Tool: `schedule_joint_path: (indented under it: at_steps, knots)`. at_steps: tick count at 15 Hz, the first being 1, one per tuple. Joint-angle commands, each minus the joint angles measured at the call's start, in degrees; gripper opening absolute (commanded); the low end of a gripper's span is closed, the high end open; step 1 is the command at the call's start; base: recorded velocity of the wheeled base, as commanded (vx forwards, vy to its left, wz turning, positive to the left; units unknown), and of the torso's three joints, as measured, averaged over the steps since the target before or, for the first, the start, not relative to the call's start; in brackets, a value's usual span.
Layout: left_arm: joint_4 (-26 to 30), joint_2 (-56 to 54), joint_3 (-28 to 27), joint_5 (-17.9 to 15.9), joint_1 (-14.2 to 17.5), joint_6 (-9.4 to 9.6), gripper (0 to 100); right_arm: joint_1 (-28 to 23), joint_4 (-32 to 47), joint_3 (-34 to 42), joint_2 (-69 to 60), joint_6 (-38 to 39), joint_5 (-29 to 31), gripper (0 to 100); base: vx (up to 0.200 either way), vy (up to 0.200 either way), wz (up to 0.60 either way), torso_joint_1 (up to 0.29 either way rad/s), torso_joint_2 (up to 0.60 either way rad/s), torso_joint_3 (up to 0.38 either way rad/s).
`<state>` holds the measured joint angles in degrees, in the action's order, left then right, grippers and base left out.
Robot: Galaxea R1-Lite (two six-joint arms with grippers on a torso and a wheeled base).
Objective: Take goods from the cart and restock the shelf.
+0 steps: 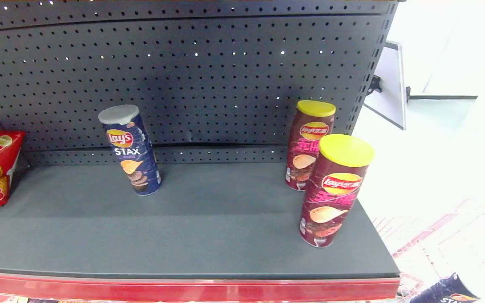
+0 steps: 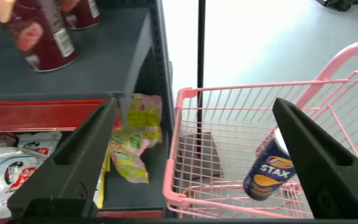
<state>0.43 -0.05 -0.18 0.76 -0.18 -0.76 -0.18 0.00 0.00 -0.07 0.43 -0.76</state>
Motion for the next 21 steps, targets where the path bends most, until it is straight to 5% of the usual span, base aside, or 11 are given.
schedule_joint_path:
  at_steps: [1, 14, 21]
  knots:
    - [0.01, 0.05, 0.01, 0.04, 0.01, -0.04, 100, 0.01, 0.00, 0.00, 0.07, -0.08, -0.12, 100, 0.000, -0.200, 0.00, 0.007, -0.01, 0.007]
    - [0.01, 0.05, 0.01, 0.04, 0.01, -0.04, 100, 0.01, 0.00, 0.00, 0.07, -0.08, -0.12, 100, 0.000, -0.200, 0.00, 0.003, 0.00, 0.001]
    - [0.01, 0.05, 0.01, 0.04, 0.01, -0.04, 100, 0.01, 0.00, 0.00, 0.07, 0.01, -0.21, 100, 0.000, 0.000, 0.00, -0.024, 0.06, 0.033]
